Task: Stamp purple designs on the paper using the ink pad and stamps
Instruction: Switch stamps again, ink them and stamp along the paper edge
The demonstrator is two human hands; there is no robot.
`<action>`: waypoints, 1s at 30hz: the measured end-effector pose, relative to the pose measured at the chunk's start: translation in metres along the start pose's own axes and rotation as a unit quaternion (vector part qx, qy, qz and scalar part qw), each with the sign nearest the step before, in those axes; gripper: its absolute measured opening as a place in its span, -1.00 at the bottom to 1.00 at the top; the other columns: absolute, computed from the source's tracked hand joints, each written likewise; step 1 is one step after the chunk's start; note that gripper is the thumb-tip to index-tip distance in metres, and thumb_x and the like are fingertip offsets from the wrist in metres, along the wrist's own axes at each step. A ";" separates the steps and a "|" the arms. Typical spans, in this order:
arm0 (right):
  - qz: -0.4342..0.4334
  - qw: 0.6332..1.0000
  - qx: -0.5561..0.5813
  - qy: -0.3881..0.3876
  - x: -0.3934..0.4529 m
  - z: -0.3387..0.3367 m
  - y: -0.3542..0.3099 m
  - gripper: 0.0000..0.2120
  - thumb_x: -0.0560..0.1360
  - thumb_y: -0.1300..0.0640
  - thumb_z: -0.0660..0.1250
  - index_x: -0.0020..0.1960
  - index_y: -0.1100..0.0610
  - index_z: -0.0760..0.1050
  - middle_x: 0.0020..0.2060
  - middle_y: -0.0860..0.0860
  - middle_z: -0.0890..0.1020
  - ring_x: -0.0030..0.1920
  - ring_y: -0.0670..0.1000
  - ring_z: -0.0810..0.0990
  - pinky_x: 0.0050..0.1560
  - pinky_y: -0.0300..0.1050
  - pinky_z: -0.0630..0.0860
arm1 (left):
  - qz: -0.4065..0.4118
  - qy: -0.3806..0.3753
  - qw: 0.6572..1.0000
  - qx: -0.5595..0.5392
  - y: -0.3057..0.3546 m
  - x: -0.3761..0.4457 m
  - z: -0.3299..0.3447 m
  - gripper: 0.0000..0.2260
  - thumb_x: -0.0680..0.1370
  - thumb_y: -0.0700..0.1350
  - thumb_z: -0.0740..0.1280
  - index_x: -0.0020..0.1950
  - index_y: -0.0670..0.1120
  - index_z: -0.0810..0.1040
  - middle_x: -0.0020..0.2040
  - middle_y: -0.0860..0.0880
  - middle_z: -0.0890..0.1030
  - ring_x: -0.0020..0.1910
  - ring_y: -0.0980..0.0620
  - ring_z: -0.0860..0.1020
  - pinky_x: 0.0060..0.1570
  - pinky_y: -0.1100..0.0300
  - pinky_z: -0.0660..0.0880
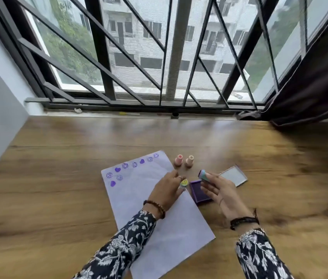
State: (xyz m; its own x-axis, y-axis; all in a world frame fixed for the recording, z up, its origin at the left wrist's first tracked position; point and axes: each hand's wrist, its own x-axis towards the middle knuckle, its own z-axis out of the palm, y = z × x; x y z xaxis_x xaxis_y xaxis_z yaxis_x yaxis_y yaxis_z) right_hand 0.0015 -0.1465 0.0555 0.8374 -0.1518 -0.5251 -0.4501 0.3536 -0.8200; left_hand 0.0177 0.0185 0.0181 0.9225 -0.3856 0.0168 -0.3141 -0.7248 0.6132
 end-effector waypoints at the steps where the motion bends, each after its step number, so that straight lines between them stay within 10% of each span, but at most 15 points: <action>1: -0.003 1.000 -0.003 0.001 0.001 -0.003 0.001 -0.92 0.48 0.27 0.31 -0.15 0.17 0.57 -0.28 0.09 0.63 -0.44 -0.11 0.63 -0.40 -0.31 0.60 | -0.002 -0.010 1.000 0.003 0.001 0.006 0.003 -0.69 0.53 -0.17 0.27 0.27 -0.14 0.44 0.15 -0.19 0.46 0.15 -0.12 0.45 0.14 0.05 0.41; 8: -0.064 0.984 -0.165 0.027 0.005 -0.011 0.009 -0.86 0.45 0.37 0.31 -0.02 0.23 0.55 -0.17 0.16 0.62 -0.21 0.03 0.59 -0.26 -0.28 0.61 | -0.032 -0.028 0.999 0.002 -0.003 0.025 0.008 -0.81 0.45 -0.24 0.33 0.06 -0.15 0.55 0.09 -0.18 0.48 0.03 -0.14 0.51 0.04 0.12 0.43; 12: -0.189 0.866 -0.462 0.024 0.006 -0.005 0.009 -0.78 0.33 0.18 0.45 -0.02 0.11 0.63 -0.11 0.05 0.70 -0.13 -0.06 0.61 -0.09 -0.23 0.53 | -0.037 -0.010 0.999 -0.005 -0.003 0.025 0.011 -0.82 0.45 -0.18 0.35 0.04 -0.12 0.56 0.06 -0.15 0.48 0.00 -0.10 0.51 -0.03 0.22 0.39; 23: -0.284 0.598 -0.742 -0.109 0.009 0.012 0.027 -0.76 0.46 0.21 0.22 0.12 0.17 0.41 0.12 0.12 0.49 0.19 0.13 0.41 0.12 0.00 0.40 | -0.056 0.042 0.995 -0.071 -0.004 0.019 0.012 -0.87 0.42 -0.21 0.38 -0.04 -0.15 0.59 -0.12 -0.16 0.51 -0.14 -0.08 0.54 -0.08 0.12 0.49; 26: -0.316 0.640 -0.693 -0.098 0.009 0.013 0.024 -0.77 0.47 0.15 0.25 0.12 0.14 0.45 0.09 0.08 0.55 0.18 0.09 0.42 0.12 -0.07 0.38 | -0.078 0.066 0.988 -0.119 -0.004 0.016 0.010 -0.86 0.40 -0.21 0.41 -0.05 -0.13 0.61 -0.18 -0.07 0.50 -0.20 0.00 0.54 -0.11 0.21 0.49; 30: -0.292 0.851 -0.437 -0.013 0.005 0.010 0.006 -0.79 0.49 0.10 0.30 0.12 0.04 0.50 -0.16 -0.04 0.59 -0.06 -0.06 0.54 -0.13 -0.29 0.38 | -0.188 0.104 0.911 -0.353 0.000 0.009 0.004 -0.92 0.41 -0.17 0.43 -0.13 -0.03 0.62 -0.23 -0.04 0.62 -0.21 0.09 0.56 -0.16 0.34 0.52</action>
State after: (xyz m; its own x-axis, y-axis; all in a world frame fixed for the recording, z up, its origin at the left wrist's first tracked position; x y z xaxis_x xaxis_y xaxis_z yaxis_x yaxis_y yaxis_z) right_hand 0.0062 -0.1355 0.0503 0.9988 -0.0416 0.0257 -0.0043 -0.5985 -0.8011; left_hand 0.0250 0.0126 0.0147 0.9806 -0.0168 -0.1954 0.1878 -0.2074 0.9601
